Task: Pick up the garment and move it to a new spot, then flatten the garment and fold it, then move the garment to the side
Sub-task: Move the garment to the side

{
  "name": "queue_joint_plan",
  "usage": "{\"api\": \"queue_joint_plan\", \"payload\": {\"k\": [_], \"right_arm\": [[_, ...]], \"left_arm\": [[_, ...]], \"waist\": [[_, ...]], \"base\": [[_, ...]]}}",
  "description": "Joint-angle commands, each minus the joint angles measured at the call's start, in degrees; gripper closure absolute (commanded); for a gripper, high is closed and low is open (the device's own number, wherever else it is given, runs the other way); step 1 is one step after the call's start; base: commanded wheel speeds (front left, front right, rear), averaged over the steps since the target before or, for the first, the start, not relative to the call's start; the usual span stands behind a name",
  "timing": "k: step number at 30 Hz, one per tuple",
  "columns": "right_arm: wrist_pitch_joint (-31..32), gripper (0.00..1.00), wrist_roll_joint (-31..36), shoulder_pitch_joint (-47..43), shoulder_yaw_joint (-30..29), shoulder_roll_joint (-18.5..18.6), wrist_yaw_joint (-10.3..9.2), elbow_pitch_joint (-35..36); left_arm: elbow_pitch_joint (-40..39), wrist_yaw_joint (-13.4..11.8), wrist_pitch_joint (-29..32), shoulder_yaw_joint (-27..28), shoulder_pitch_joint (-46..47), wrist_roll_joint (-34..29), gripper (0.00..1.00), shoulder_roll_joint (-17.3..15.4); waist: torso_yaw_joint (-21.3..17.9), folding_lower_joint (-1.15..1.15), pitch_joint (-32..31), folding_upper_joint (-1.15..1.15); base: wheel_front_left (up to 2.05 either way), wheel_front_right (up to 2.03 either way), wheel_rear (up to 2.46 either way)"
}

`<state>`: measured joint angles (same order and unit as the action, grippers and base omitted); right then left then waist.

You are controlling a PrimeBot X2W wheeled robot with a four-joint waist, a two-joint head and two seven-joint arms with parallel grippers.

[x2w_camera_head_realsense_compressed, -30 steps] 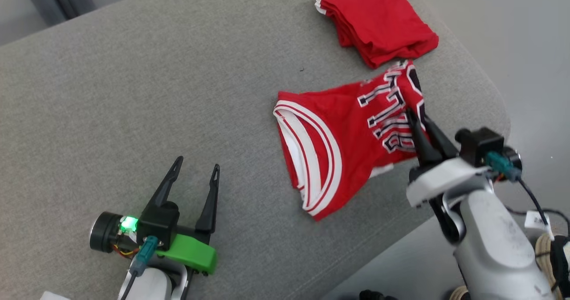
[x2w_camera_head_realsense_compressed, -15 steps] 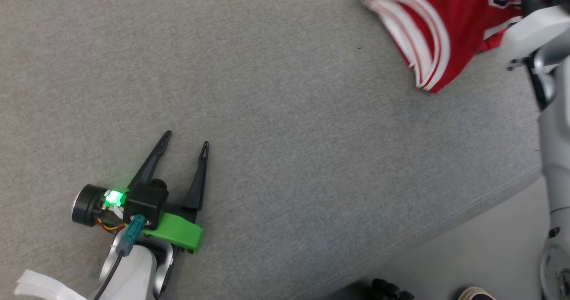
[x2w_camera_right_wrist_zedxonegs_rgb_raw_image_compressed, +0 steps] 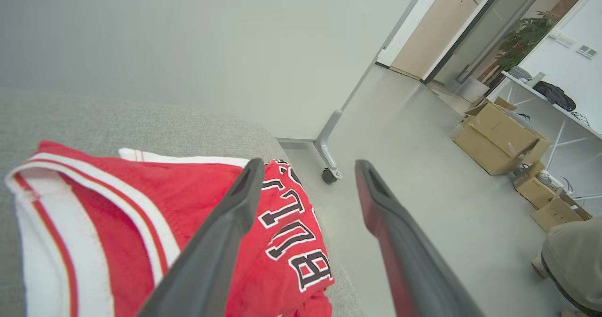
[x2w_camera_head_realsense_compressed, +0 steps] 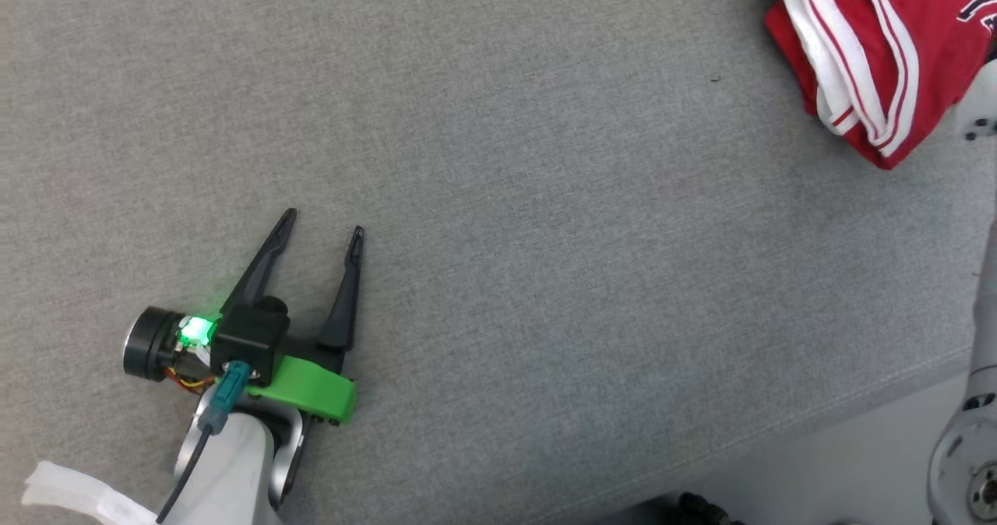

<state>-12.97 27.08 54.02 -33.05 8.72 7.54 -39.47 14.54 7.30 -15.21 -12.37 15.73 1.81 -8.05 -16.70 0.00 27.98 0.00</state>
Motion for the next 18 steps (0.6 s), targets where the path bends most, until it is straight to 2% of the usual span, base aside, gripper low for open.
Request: {"api": "queue_joint_plan", "payload": {"k": [1, 4, 9, 13, 18], "right_arm": [[-1.16, 0.00, -0.60, -1.23, 0.90, -1.26, -0.12, 0.52], [-2.17, 0.00, -3.53, -2.05, 4.23, -2.97, -0.12, 1.50], [-2.20, 0.00, -13.41, -6.75, 14.75, -5.06, -0.12, 10.90], [-2.22, 0.00, -20.01, -12.24, 18.58, -5.65, -0.12, 18.37], [-2.23, 0.00, -26.80, -19.72, 25.39, -5.56, -0.12, 20.66]], "left_arm": [[0.97, -0.49, 0.17, 0.70, -0.28, -0.51, 0.00, -0.29], [0.92, -0.95, 0.16, 1.35, -0.68, 0.03, 0.00, 0.35], [1.21, -2.02, 0.12, 3.64, -1.47, 1.06, 0.00, 1.16], [2.17, -2.85, 0.11, 5.11, -2.18, 1.45, 0.00, 2.07], [2.59, -3.55, 0.11, 7.99, -3.48, 2.54, 0.00, 2.90]], "waist": [[0.48, 0.00, -1.43, 0.00], [0.86, 0.00, -3.12, 0.00], [2.30, 0.00, -6.29, 0.00], [4.95, 0.00, -9.38, 0.00], [8.10, 0.00, -12.39, 0.00]], "base": [[0.00, 0.00, 0.00], [0.00, 0.00, 0.00], [0.00, 0.00, 0.00], [0.00, 0.00, 0.00], [0.00, 0.00, 0.00]]}}
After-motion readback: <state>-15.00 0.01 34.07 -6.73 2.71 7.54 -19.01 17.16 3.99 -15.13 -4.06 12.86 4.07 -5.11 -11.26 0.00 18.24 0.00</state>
